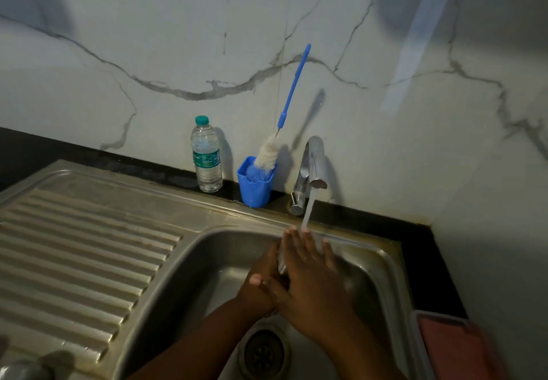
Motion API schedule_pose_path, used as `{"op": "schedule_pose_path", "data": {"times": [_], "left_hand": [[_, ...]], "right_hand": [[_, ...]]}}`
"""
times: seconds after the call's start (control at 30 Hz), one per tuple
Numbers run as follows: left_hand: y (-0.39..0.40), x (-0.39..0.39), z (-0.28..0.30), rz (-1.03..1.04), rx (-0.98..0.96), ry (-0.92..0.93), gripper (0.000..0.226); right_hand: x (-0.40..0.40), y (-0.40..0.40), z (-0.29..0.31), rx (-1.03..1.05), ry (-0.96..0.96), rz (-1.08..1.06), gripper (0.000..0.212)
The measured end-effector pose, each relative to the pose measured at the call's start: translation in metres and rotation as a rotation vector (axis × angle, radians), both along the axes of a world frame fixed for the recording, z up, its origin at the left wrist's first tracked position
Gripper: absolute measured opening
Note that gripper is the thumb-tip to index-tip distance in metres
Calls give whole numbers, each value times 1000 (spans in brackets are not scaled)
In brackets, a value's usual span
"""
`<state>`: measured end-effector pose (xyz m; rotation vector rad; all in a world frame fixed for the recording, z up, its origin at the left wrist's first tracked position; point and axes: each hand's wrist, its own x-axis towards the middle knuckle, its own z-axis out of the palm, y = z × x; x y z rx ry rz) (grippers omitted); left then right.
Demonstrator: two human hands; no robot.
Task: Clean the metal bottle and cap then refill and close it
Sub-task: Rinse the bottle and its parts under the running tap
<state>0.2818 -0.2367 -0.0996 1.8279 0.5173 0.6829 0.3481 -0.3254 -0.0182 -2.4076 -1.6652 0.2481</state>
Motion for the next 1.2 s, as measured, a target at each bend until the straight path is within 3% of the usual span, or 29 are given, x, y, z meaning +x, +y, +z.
{"op": "schedule_pose_path", "data": {"times": [0.07,0.17,0.3,0.4,0.53,0.6,0.67,0.8,0.87,0.93,1.07,1.13,1.2], "left_hand": [[-3,1,2,-21,-4,-9,47],[2,6,-4,-41,29,19,44],[7,11,-17,-22,12,34,61],[8,13,-17,-45,41,50,42],[13,12,-13,-1,37,40,89],[12,10,-10,-13,-12,14,97],[9,11,-13,-39,-62,32,94],[6,15,-17,-27,-34,98,65],[10,14,-18,44,-90,74,70],[10,10,-12,46,-116,40,59],[-3,8,-10,1,-55,40,86],[-5,9,-12,-56,40,127,71],[-4,8,-10,-69,-19,102,58]], "right_hand": [[0,1,-2,27,-65,16,93],[11,-7,-11,43,-93,-56,79],[14,-2,-17,108,-55,-137,97],[18,5,-20,216,42,-220,106],[9,1,-9,79,-91,-245,116],[-3,1,-2,84,-106,-207,114],[-6,4,-1,83,-100,-177,114],[17,1,-6,30,-129,-282,122],[19,-8,-7,2,-145,-315,126],[6,-10,-8,-5,-145,-274,125],[-8,6,-4,40,-153,-166,110],[3,7,-3,19,-148,-206,100],[14,-2,-2,16,-153,-284,105]]}}
